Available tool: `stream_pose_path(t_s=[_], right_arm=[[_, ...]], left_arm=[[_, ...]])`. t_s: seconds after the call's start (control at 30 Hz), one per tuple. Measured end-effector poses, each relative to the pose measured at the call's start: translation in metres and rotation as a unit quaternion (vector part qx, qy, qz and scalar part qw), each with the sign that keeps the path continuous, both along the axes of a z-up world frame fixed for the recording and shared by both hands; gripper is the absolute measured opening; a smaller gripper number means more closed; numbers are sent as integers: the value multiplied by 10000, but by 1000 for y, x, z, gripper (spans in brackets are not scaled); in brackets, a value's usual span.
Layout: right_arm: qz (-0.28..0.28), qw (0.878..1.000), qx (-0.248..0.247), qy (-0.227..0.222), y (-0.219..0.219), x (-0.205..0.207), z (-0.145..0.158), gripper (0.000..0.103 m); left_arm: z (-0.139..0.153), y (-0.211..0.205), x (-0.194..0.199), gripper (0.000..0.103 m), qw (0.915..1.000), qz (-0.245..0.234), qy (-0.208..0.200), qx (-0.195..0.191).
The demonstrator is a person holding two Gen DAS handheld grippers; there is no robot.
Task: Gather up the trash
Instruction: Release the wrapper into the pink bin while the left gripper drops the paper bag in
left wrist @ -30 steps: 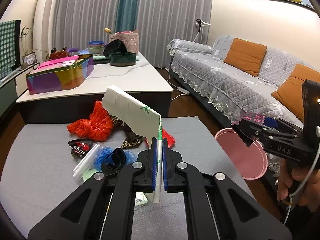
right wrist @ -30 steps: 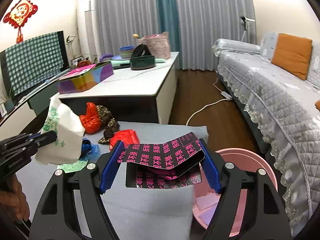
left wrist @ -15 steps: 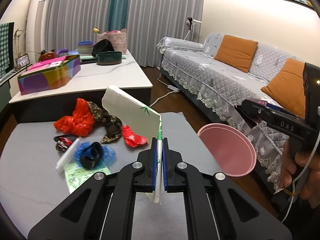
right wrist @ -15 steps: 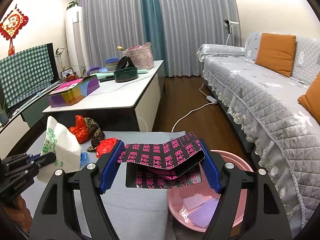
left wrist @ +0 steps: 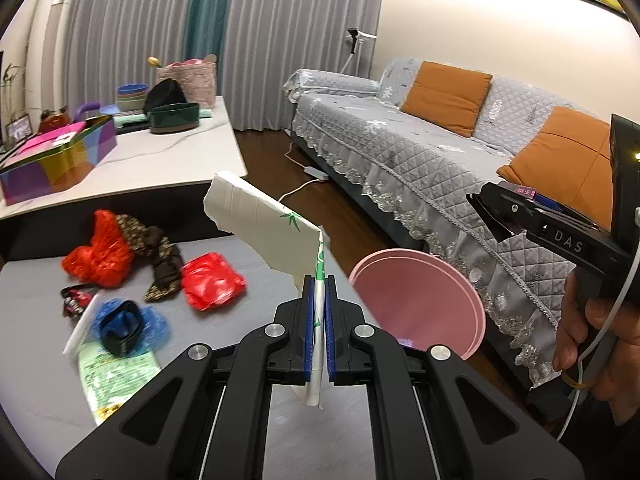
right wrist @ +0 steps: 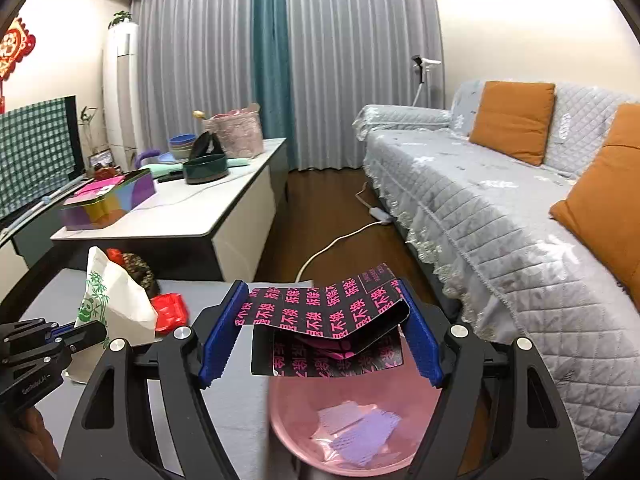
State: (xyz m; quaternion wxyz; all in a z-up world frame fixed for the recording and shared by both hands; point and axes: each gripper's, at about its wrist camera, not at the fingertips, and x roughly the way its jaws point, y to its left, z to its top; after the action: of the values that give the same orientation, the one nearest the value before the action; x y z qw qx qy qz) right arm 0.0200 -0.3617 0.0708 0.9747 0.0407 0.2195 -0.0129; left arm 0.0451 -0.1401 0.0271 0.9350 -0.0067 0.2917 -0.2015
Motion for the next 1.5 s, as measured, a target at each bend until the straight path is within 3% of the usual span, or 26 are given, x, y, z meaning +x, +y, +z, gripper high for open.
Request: stream_pose_path(t_s=[0.7, 0.93, 1.5], right_arm=[[-716, 9972, -13, -193, -54, 10, 8, 73], [-720, 9973, -119, -43, -57, 16, 0, 73], [-717, 9962, 185, 458, -77, 42, -30, 76]], left_arm=[[-4, -64, 32, 5, 9986, -520, -40, 38], [-10, -86, 41, 5, 9972, -750, 33, 43], [-43, -133, 71, 8, 9899, -1328, 474, 111]])
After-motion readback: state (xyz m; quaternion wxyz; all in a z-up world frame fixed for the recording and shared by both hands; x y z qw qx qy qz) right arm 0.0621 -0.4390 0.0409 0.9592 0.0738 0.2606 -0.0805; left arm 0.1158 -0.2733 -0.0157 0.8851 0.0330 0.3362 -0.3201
